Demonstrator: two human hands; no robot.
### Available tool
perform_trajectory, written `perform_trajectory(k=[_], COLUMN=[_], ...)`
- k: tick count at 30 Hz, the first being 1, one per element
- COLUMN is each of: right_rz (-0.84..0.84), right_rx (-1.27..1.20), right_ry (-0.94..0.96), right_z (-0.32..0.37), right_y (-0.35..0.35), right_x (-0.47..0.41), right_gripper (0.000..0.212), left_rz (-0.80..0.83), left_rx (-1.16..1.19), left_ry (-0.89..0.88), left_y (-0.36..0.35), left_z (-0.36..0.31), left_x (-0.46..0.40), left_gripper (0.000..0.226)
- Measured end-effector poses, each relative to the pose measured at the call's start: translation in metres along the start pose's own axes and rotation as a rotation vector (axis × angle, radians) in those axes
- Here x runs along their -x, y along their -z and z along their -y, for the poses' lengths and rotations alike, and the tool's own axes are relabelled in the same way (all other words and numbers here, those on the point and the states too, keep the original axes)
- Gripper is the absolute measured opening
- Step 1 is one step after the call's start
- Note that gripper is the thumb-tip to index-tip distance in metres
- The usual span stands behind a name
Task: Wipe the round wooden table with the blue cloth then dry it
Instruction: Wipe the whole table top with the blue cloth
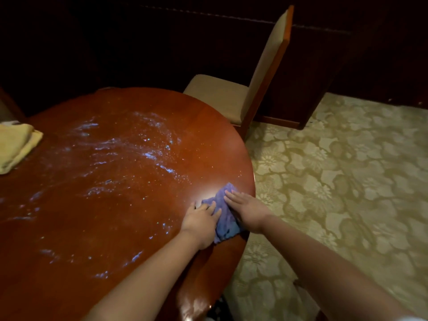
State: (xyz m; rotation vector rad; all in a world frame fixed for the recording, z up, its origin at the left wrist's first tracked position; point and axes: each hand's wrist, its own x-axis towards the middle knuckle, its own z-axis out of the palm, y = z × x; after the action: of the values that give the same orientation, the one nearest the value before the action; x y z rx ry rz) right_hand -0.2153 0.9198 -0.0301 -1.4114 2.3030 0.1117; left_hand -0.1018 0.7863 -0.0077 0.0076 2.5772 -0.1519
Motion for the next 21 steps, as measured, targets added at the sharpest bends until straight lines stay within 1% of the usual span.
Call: perform_trajectory(k=[2, 4, 5, 7, 8, 10, 13, 15, 16, 18, 20, 21], right_rz=[-0.039, -0.04, 0.022, -0.013, -0.019, 0.022, 0.049, 0.014, -0.024, -0.07, -0.024, -0.035], right_rx=[-0.015, -0.033, -0.044, 0.017, 0.041, 0.11, 0.198, 0.192, 0.216, 0.255, 0.261, 0.264], right_ry=[0.025, 0.034, 0.007, 0.007, 0.038, 0.079, 0.093, 0.124, 0.155, 0.192, 0.201, 0.216], right_z=[-0.002, -0.003, -0.005, -0.007, -0.005, -0.005, -0.002, 0.001, 0.002, 0.001, 0.0, -0.002], right_y=[-0.003, -0.013, -0.015, -0.018, -0.014, -0.005, 0.007, 0.008, 0.006, -0.009, -0.015, -0.014], right_x=[0.007, 0.016, 0.021, 0.021, 0.015, -0.002, -0.024, -0.018, -0.009, 0.006, 0.015, 0.013], right_gripper=[0.057, 0.06, 0.064, 0.076, 0.082, 0.095, 0.099, 0.095, 0.087, 0.063, 0.058, 0.056], left_rz=[0.011, 0.034, 0.041, 0.039, 0.032, 0.019, 0.01, 0.024, 0.03, 0.048, 0.072, 0.074], left_rx=[-0.048, -0.073, -0.081, -0.078, -0.072, -0.05, 0.022, 0.07, 0.08, 0.073, 0.083, 0.1], left_ry=[-0.008, -0.03, -0.036, -0.029, -0.017, 0.033, 0.111, 0.116, 0.112, 0.109, 0.13, 0.15], left_y=[0.006, 0.006, 0.004, 0.005, 0.006, 0.009, 0.006, 0.001, -0.002, -0.007, -0.01, -0.01], left_z=[-0.002, -0.009, -0.013, -0.018, -0.018, -0.012, 0.001, 0.001, -0.005, -0.019, -0.029, -0.03], left_x=[-0.001, 0.003, 0.005, 0.007, 0.006, 0.0, -0.004, 0.002, 0.007, 0.016, 0.02, 0.02], left_gripper=[0.069, 0.067, 0.067, 0.066, 0.065, 0.062, 0.064, 0.064, 0.064, 0.063, 0.062, 0.061])
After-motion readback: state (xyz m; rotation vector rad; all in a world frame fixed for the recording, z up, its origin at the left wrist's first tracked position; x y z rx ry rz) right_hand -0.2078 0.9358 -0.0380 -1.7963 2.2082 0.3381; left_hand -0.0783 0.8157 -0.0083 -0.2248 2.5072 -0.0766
